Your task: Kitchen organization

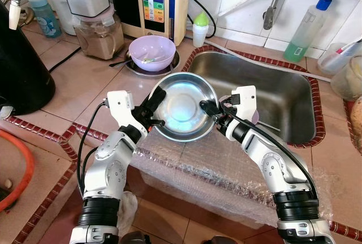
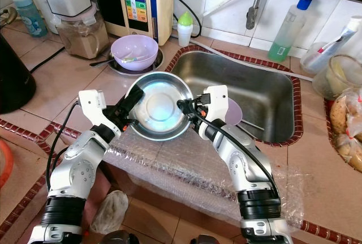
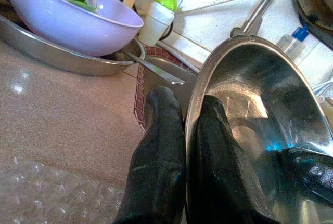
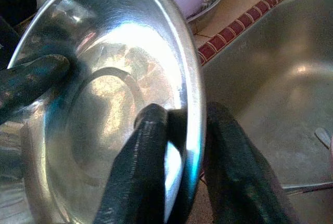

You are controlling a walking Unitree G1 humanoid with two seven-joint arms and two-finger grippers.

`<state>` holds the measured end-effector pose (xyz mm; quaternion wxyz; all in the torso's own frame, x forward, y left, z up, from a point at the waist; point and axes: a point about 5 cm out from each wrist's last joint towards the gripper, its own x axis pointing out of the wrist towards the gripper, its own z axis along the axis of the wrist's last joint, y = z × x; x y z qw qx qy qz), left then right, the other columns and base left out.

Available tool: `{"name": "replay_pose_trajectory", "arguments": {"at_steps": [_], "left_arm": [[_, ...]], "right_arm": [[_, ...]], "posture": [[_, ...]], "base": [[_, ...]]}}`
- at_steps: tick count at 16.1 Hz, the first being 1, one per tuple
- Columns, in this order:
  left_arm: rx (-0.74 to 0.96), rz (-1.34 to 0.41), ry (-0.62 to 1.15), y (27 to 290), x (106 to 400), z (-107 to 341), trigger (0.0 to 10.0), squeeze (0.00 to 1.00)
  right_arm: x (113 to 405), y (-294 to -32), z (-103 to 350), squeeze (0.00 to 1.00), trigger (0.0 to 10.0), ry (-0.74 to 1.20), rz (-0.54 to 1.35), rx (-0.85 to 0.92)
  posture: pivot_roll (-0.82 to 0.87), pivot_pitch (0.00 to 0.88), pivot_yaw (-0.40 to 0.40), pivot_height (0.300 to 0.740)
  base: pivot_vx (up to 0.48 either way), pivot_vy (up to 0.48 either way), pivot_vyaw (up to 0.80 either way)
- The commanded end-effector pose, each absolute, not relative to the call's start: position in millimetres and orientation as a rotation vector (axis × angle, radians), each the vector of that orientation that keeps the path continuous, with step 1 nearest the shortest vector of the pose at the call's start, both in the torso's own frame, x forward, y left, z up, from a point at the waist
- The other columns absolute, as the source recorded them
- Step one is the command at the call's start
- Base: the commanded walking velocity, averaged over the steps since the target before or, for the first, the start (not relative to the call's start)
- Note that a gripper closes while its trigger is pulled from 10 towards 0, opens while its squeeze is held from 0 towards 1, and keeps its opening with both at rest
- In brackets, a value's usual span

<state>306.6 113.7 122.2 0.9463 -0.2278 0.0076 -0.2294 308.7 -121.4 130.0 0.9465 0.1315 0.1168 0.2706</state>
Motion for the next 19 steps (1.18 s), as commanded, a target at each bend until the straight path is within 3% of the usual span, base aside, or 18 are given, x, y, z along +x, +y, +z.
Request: {"name": "replay_pose_trajectory", "arguments": {"at_steps": [1,11,12,13,19], "left_arm": [[-0.469,-0.537,-0.136,109.6,310.1,150.6,0.0,0.00],[-0.366,-0.529,-0.118,108.4,310.6,146.7,0.0,0.00],[-0.322,-0.543,-0.117,106.5,309.8,146.9,10.0,0.55],[-0.291,-0.539,-0.126,106.8,309.2,147.3,10.0,1.00],[-0.229,-0.595,-0.108,103.3,304.9,142.8,10.0,1.00]], "right_arm": [[306.0,-142.1,105.4,0.00,0.0,0.363,0.424,0.252],[310.6,-145.6,107.2,0.00,0.0,0.351,0.373,0.299],[315.7,-151.2,111.6,0.00,0.0,0.314,0.326,0.307],[319.6,-156.0,114.7,0.00,0.0,0.291,0.280,0.330],[330.5,-184.4,119.8,0.00,0.0,0.259,0.168,0.388]], "posture": [[-0.11,0.000,-0.008,0.740],[-0.10,0.000,-0.006,0.740],[-0.10,0.000,-0.005,0.740],[-0.09,0.000,-0.003,0.740],[-0.08,0.000,0.012,0.740]], "base": [[0.000,0.000,0.00],[0.000,0.000,0.00],[0.000,0.000,0.00],[0.000,0.000,0.00],[0.000,0.000,0.00]]}}
